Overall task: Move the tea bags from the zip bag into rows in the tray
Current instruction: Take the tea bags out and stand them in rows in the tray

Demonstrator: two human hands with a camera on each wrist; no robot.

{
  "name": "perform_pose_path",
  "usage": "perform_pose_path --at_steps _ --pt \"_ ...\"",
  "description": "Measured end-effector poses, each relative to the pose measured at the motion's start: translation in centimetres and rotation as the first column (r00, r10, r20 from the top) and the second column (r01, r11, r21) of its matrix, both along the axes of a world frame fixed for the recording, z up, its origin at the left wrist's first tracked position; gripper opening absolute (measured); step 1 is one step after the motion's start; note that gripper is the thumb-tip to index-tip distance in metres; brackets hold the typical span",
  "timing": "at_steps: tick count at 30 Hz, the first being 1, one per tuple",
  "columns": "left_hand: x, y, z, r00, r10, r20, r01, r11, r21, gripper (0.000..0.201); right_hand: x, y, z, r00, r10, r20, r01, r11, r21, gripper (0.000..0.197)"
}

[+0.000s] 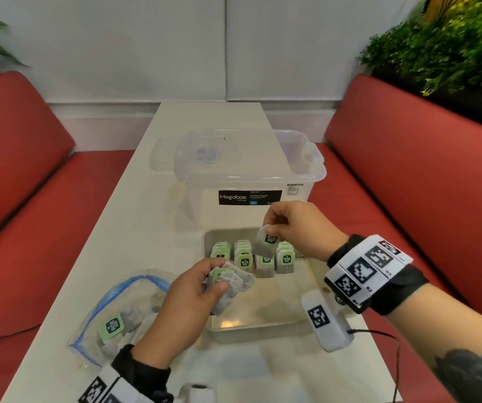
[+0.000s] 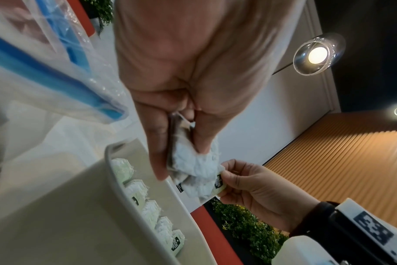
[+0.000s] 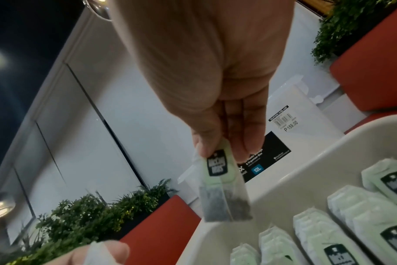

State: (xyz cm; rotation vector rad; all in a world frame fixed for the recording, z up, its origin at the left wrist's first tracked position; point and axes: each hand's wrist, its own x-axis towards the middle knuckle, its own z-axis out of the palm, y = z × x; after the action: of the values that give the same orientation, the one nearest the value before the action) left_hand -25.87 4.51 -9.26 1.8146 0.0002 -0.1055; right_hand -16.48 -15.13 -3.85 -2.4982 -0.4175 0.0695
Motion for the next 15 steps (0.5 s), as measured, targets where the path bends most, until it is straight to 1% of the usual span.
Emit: perform_pose_path --at_steps 3,6,8,11,13,15 --pt "-0.2 0.0 -0.3 1.0 -0.01 -0.008 0.01 1.0 0.006 0.028 0.8 -0.9 0.1 1.0 0.025 -0.011 -0.026 0.989 -0.145 0.009" --pt "-0.3 0.0 -1.0 1.0 -0.016 -0.016 0.017 0.999 0.037 0.028 1.8 -2.5 0.4 0.999 0.025 -0.023 -0.031 0.939 -0.343 0.012" --pt "-0.3 -0.1 -1.5 0.999 -0.016 -0.034 0.017 0.999 0.038 0.027 2.4 -3.6 0.5 1.0 0.009 -0.022 -0.019 0.883 -0.47 0.014" --pt "-0.2 -0.1 -2.1 0.998 -0.017 -0.059 0.019 1.0 0.025 0.026 3.4 -4.3 0.2 0.999 0.005 -0.047 -0.034 0.765 -0.644 0.016" --pt "-0.1 -0.1 -2.2 0.997 -0.007 -0.073 0.007 1.0 -0.003 0.026 4.1 -4.4 -0.2 0.997 -0.001 -0.081 -0.057 0.697 -0.714 0.016" --pt "0.0 -0.1 -2.3 0.997 0.001 -0.082 -0.003 0.999 -0.033 0.027 4.8 -4.3 -0.6 0.993 -0.006 -0.121 -0.088 0.651 -0.754 0.017"
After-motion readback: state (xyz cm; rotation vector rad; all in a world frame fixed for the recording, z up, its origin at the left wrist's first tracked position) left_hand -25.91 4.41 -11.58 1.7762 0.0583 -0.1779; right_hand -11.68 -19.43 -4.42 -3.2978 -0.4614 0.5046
